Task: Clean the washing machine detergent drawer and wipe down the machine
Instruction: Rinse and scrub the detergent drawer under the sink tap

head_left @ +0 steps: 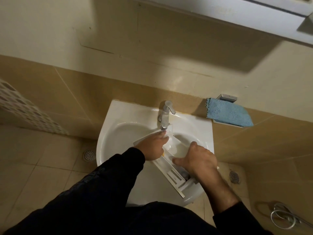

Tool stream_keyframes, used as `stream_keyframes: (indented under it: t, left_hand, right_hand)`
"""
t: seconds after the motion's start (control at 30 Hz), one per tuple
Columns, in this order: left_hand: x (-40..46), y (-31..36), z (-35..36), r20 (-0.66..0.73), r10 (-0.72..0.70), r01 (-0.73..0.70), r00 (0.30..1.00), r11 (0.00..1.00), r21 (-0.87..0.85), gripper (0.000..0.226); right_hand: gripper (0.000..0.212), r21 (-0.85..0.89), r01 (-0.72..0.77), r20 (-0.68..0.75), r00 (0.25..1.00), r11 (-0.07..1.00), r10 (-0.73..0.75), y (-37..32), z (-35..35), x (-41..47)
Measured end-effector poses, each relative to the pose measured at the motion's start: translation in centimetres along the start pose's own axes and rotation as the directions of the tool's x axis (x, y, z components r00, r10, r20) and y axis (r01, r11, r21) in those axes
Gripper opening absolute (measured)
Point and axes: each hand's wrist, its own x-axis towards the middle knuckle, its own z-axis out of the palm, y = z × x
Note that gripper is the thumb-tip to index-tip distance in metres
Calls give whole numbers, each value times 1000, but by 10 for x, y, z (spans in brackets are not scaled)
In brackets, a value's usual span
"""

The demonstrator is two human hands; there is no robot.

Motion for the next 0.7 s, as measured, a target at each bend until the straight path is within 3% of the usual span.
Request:
stream_keyframes:
  t: [0.13,0.27,0.47,0.57,0.7]
  left_hand:
    - [2,-3,10,-10,91,-90,996,991,99,45]
    - [1,0,0,-95,-22,18,995,999,-45,64]
    - [-3,2,5,-75,-86,80,994,994,-75,70]
    - [0,6,9,-106,-168,165,980,986,-36,61]
    - [1,21,15,-164,-241,264,957,954,139,37]
  right_hand:
    - [70,-98,47,-31,998,994,-50,-10,-13,6]
    - [67,-182,112,-46,992,977,-122,-18,-15,5]
    - [67,-221,131,-77,985,966,-151,-13,-6,3]
    - [69,-234,128,-80,985,964,-150,-10,-4,2]
    - [68,-203,106,-85,988,973,-126,-2,2,-1]
